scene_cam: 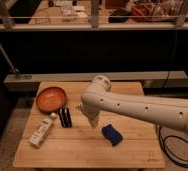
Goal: Knock the eraser over
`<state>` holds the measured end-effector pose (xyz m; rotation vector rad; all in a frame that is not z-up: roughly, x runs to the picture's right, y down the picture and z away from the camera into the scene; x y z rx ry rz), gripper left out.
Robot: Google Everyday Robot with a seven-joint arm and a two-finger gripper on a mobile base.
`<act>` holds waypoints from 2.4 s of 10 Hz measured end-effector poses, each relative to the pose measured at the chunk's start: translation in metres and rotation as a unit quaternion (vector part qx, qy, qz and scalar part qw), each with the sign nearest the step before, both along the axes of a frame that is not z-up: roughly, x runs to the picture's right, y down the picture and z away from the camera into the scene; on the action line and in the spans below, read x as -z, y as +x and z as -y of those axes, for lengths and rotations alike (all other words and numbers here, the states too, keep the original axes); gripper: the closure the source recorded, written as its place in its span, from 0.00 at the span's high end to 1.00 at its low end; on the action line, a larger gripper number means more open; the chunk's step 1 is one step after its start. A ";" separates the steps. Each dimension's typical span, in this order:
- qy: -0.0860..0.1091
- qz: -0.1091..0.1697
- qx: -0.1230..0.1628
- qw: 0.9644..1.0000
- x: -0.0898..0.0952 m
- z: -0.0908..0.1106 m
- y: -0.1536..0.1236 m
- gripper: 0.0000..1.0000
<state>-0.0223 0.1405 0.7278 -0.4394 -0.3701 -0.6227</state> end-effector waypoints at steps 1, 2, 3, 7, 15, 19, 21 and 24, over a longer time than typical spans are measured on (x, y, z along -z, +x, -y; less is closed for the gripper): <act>0.000 0.001 0.000 1.000 -0.001 0.000 -0.001 0.69; 0.000 0.002 0.000 1.000 -0.002 -0.001 -0.002 0.69; 0.001 0.003 0.000 1.000 -0.004 -0.001 -0.004 0.69; 0.000 0.008 0.000 1.000 -0.010 0.001 -0.013 0.35; 0.001 0.016 0.005 1.000 -0.028 0.008 -0.037 0.06; 0.000 0.022 0.013 1.000 -0.035 0.011 -0.054 0.06; -0.002 0.022 0.012 1.000 -0.039 0.012 -0.061 0.06; -0.004 0.023 0.010 1.000 -0.045 0.014 -0.070 0.06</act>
